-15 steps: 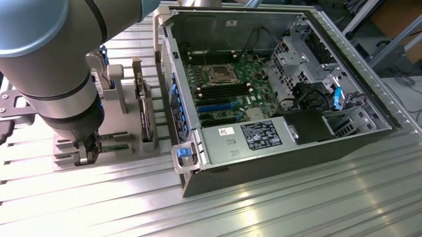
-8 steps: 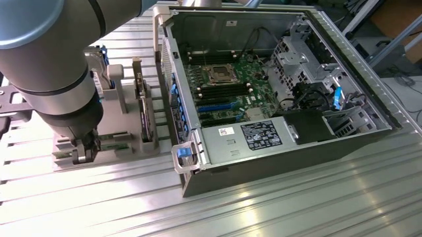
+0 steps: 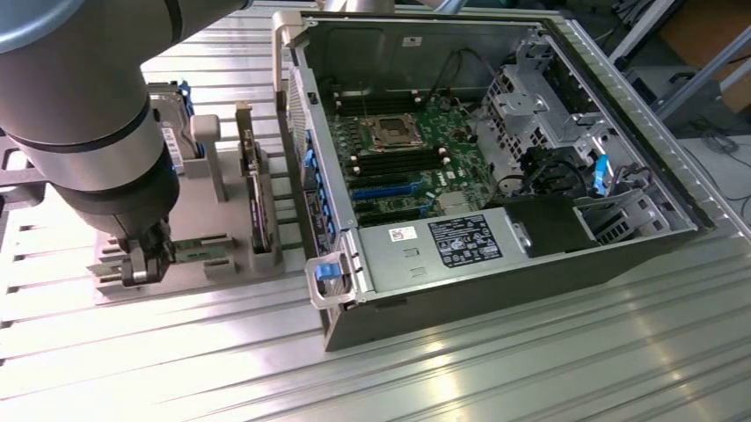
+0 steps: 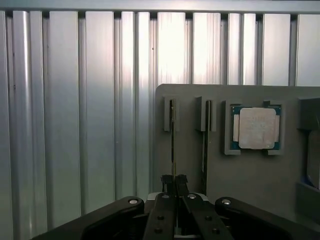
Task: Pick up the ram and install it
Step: 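Pick up the ram and move it above insertion slot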
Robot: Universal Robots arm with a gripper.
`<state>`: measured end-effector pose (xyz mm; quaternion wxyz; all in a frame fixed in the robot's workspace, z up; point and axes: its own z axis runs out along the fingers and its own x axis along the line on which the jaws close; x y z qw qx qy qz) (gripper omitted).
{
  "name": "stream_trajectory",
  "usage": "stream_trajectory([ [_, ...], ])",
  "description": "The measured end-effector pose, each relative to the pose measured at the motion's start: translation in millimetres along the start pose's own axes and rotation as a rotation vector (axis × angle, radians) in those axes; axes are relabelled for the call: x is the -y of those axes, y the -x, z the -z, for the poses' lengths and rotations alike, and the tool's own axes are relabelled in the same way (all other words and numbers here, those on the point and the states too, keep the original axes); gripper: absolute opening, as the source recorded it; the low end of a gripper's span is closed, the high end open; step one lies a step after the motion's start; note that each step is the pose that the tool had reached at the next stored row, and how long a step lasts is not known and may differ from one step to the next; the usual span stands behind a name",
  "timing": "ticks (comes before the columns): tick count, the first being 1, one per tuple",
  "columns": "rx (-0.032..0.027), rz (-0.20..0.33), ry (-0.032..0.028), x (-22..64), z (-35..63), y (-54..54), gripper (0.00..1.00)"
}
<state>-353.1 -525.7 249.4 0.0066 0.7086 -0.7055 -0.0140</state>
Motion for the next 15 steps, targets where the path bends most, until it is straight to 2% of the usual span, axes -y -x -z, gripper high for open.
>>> stream_trajectory([
  [11, 0.0000, 0.000, 0.0000, -0.7, 22.5, 0.2, 0.12],
  [15, 0.0000, 0.000, 0.0000, -1.1, 37.7, 0.4, 0.12],
])
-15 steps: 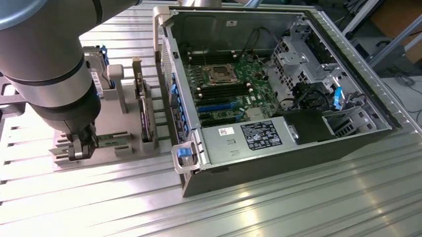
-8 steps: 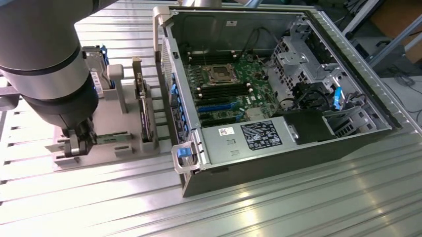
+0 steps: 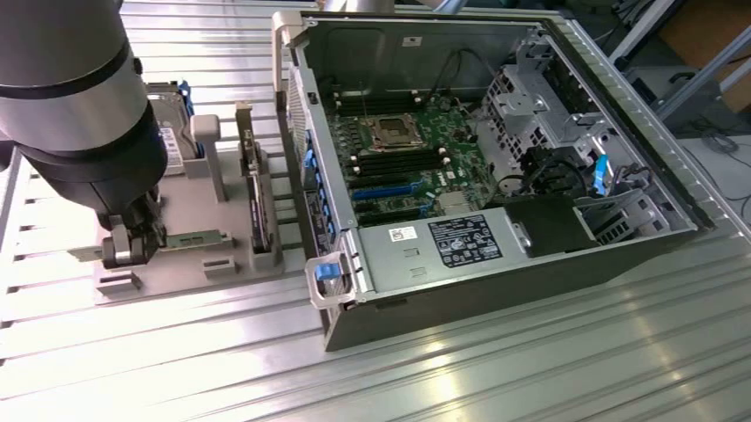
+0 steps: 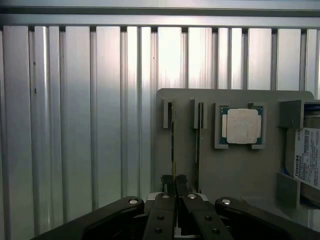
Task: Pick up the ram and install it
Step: 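Pick up the ram and move it above insertion slot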
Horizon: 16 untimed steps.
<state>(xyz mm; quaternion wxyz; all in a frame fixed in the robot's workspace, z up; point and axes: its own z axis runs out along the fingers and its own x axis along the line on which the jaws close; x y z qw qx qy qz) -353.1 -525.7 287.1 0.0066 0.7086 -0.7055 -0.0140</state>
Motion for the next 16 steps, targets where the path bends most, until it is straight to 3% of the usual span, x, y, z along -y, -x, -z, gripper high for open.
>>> stream_trajectory([
  [16, 0.0000, 0.000, 0.0000, -1.6, 54.3, 0.6, 0.12],
])
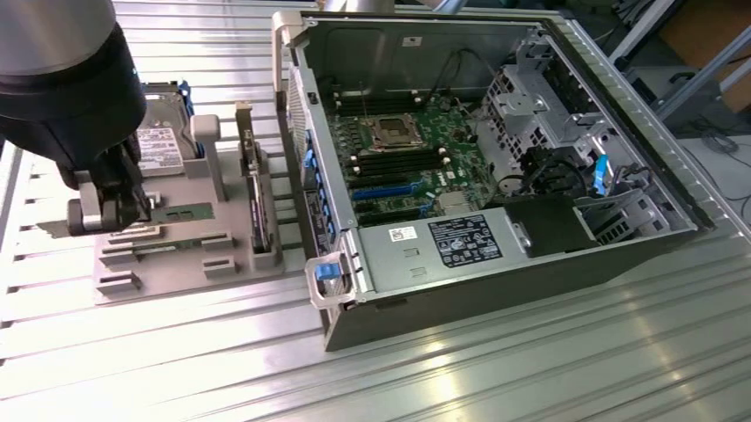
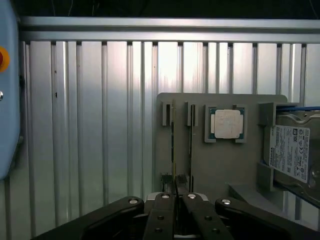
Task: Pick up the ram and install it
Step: 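Pick up the ram and move it above insertion slot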
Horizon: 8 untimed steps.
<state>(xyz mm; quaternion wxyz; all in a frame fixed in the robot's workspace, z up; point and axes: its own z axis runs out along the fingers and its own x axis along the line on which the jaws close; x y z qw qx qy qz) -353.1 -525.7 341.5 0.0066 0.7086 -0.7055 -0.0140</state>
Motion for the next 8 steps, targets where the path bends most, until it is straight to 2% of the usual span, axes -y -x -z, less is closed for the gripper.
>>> stream_trajectory([
  [8, 0.0000, 0.000, 0.0000, -0.9, 30.8, 0.3, 0.12],
])
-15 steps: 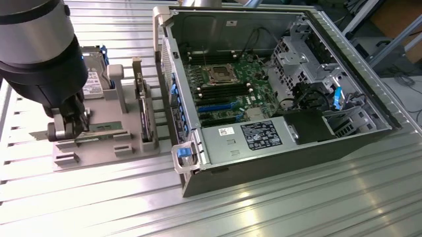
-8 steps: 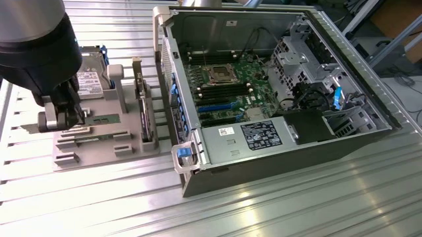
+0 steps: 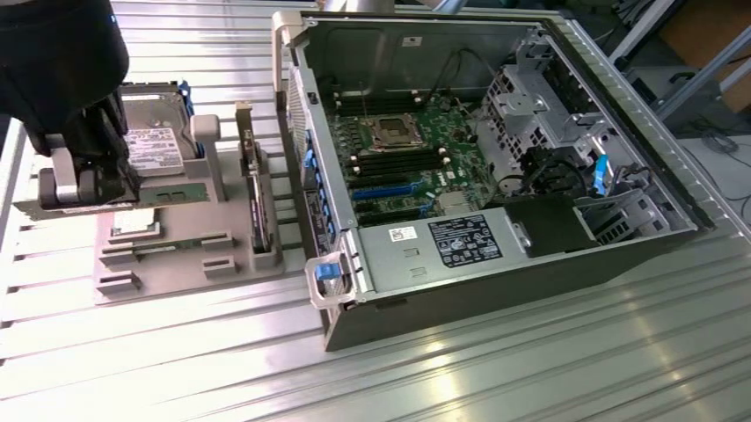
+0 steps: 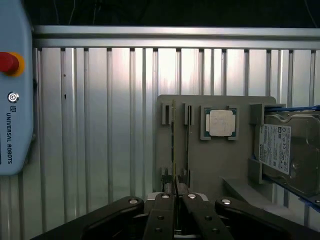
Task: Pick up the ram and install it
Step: 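Pick up the ram and move it above insertion slot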
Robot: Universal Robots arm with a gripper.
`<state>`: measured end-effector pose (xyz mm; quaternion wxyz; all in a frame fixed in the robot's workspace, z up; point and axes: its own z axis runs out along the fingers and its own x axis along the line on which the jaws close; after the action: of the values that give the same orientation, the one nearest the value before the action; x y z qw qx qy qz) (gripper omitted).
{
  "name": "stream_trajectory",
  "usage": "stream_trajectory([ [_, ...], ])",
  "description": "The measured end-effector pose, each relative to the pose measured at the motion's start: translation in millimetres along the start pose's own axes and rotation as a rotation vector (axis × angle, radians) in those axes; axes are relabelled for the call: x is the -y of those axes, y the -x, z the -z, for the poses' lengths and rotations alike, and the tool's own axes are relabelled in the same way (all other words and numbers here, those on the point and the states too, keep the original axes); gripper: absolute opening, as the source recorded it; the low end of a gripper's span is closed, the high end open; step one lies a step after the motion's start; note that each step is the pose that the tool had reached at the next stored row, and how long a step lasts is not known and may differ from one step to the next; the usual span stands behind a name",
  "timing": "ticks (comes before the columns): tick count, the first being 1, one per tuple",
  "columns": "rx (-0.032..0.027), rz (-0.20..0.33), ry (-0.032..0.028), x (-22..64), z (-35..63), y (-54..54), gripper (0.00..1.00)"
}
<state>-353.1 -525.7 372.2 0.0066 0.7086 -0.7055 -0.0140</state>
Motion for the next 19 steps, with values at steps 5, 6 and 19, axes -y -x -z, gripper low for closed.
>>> stream_trajectory([
  [5, 0.0000, 0.000, 0.0000, -0.5, 16.3, 0.2, 0.12],
  [6, 0.0001, 0.000, -0.0002, -0.6, 18.3, 0.2, 0.12],
  [19, -0.0001, 0.000, 0.0000, 40.6, 19.5, 0.0, 0.12],
])
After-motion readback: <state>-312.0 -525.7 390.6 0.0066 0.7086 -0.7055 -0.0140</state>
